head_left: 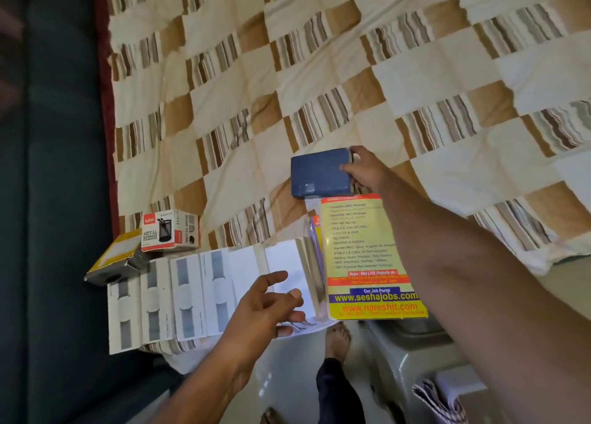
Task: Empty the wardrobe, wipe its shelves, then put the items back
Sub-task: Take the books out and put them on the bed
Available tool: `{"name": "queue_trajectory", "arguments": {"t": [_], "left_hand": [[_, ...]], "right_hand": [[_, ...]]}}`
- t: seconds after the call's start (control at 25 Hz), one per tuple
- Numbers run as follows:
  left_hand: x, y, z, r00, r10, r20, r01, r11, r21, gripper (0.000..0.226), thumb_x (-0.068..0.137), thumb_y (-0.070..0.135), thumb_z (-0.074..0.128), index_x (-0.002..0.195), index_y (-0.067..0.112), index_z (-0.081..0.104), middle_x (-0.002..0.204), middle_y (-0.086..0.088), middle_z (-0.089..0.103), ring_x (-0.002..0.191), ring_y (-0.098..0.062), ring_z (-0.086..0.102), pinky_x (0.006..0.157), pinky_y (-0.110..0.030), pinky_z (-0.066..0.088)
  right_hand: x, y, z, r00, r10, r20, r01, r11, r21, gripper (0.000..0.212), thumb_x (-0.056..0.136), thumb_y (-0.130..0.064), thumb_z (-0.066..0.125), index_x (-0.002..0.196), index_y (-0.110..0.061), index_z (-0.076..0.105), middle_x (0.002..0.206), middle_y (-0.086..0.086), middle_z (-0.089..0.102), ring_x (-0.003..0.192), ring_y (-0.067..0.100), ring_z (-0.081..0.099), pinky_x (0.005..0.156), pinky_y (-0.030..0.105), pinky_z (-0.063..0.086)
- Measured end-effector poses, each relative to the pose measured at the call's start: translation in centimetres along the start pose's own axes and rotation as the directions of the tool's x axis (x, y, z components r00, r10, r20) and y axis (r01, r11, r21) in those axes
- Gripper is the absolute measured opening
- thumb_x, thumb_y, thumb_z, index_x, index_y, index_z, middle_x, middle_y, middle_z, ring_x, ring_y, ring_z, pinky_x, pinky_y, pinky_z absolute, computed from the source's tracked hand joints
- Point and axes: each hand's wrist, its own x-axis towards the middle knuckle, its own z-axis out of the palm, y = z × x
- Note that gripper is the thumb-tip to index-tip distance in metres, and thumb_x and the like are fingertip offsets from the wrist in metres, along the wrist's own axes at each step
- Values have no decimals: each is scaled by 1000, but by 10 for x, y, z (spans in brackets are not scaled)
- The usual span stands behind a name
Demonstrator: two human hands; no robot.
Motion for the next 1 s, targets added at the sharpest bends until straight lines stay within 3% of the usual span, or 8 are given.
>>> {"name": "queue_trajectory", "arguments": {"t": [0.16,0.24,0.36,0.48,0.56,0.64,0.8,1.0], "left_hand": [[1,-7,-1,1000,-10,-7,10,1000,28,34,93,29,68,126,28,57,101,-4,76,90,-20,75,74,-29,56],[-2,-7,1,1000,-3,2,3,999,46,32,94,28,68,125,28,59,100,-4,77,90,-21,75,76,-30,57],[-10,2,7,998,60,36,-62,996,63,27,95,23,67,121,23,63,98,-6,77,91,-24,74,75,-30,58],[-25,14,14,982,175,74,-182,979,94,21,97,16,63,118,19,65,97,-7,77,89,-24,74,76,-33,56],[-39,18,20,963,243,113,-254,962,95,19,98,14,61,117,16,66,99,-11,76,89,-26,74,75,-30,56],[-59,18,25,941,289,179,-306,949,77,20,98,13,60,118,13,66,102,-15,75,88,-27,73,70,-25,56],[-102,6,32,861,368,350,-424,901,96,21,99,14,60,118,11,66,101,-14,75,89,-27,72,70,-24,57],[-175,-34,23,656,405,636,-596,796,108,16,97,12,59,110,12,68,93,-6,75,85,-24,71,77,-32,53]], "right_hand": [[11,16,7,999,3,-34,-9,983,-184,57,96,-17,59,148,-18,36,136,12,55,119,34,57,94,39,50],[-2,16,7,999,17,-31,-23,977,-210,55,96,-18,59,146,-17,36,137,14,55,117,33,57,87,35,48],[-41,-1,0,972,-89,-219,50,983,-179,49,98,-21,58,144,-13,42,134,16,57,119,32,58,89,34,49],[-110,-16,-10,893,-242,-380,274,961,30,21,98,-25,58,114,-14,66,104,5,72,94,18,68,82,33,57],[-166,-14,-13,886,-248,-392,339,923,181,13,96,-26,60,98,-16,68,83,0,72,76,14,69,70,32,57],[-231,-2,-12,884,-206,-419,350,886,305,10,96,-21,62,95,-12,67,78,4,70,70,13,68,64,23,52],[-357,24,5,850,-91,-519,341,845,412,8,96,-18,64,93,-11,68,71,2,67,65,11,64,67,27,53],[-524,34,49,714,38,-699,376,822,428,7,97,-17,63,93,-14,68,72,1,66,69,13,62,67,32,56]]}}
